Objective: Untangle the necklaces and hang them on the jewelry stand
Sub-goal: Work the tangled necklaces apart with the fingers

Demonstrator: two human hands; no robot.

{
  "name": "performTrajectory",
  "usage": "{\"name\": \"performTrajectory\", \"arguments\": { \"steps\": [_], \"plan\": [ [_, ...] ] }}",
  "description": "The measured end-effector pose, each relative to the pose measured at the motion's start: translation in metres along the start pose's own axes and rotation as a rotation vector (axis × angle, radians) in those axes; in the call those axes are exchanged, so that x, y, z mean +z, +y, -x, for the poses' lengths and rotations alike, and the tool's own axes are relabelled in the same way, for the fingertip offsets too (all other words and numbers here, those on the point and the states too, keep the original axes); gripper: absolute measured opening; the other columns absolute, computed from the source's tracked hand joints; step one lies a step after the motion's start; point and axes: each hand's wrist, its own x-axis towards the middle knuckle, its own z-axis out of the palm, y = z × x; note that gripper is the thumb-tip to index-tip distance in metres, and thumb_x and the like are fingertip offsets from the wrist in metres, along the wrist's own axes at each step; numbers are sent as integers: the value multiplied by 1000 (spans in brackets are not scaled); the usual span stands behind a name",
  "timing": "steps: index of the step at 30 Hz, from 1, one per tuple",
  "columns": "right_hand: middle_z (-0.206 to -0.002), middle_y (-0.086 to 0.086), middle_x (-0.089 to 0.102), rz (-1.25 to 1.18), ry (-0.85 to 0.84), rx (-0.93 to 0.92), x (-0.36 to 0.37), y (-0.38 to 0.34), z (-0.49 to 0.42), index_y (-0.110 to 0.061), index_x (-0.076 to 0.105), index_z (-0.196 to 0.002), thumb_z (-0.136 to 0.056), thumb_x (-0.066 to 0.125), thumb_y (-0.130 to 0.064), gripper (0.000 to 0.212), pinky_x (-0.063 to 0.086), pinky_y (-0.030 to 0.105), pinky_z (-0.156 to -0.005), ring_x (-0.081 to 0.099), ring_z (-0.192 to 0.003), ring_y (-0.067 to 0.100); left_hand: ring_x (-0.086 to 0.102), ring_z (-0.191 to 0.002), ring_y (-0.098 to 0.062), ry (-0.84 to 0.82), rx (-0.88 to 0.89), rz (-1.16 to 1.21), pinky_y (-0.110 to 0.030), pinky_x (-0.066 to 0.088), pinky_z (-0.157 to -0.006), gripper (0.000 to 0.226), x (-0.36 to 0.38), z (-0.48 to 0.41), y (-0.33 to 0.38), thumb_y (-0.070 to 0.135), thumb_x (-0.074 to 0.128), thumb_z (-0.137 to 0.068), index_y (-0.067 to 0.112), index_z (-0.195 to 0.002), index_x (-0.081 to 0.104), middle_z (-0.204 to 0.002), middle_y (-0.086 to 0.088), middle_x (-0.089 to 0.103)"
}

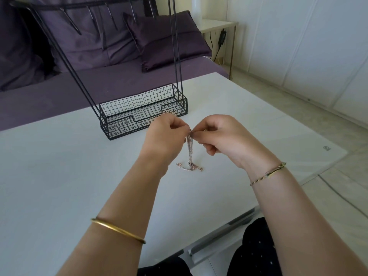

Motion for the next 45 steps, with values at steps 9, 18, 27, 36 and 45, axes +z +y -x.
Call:
{"name": "performTrajectory", "arguments": {
  "steps": [9,18,27,36,45],
  "plan": [
    [-67,3,59,-226,133,61,2,2,-4,-6,64,-77,-82,60,-3,8,41,22,-49,52,-50,8,62,-77,-27,-70,35,-140,-46,54,-77,9,-4,1,-1,13,58,-90,12,-82,63,-79,-5,68],
    [-61,0,57,-256,154,48,11,2,-3,-12,61,-77,-88,57,-4,14,40,22,-46,48,-45,9,55,-66,-14,-59,108,-246,-25,42,-53,5,0,1,-4,12,61,-85,15,-80,60,-77,-2,64],
    [-55,0,51,-132,84,25,3,1,-3,-10,64,-76,-85,61,-3,12,37,21,-47,41,-45,11,59,-72,-17,-65,-3,-48,-41,54,-73,9,-3,-2,-3,12,60,-88,15,-80,57,-76,0,59],
    [-65,-2,62,-204,108,10,0,2,-3,-12,64,-79,-87,60,-2,13,45,19,-52,54,-49,4,63,-93,-20,-177,-99,52,-32,50,-79,16,-11,-5,-2,8,58,-89,16,-76,54,-97,-9,69],
    [-58,0,56,-291,137,-6,1,-1,-2,-12,62,-78,-89,54,1,19,38,22,-47,45,-47,10,61,-68,-11,-277,-70,102,-31,46,-78,13,-9,-1,2,10,52,-95,15,-82,52,-73,0,66]
  ]
}}
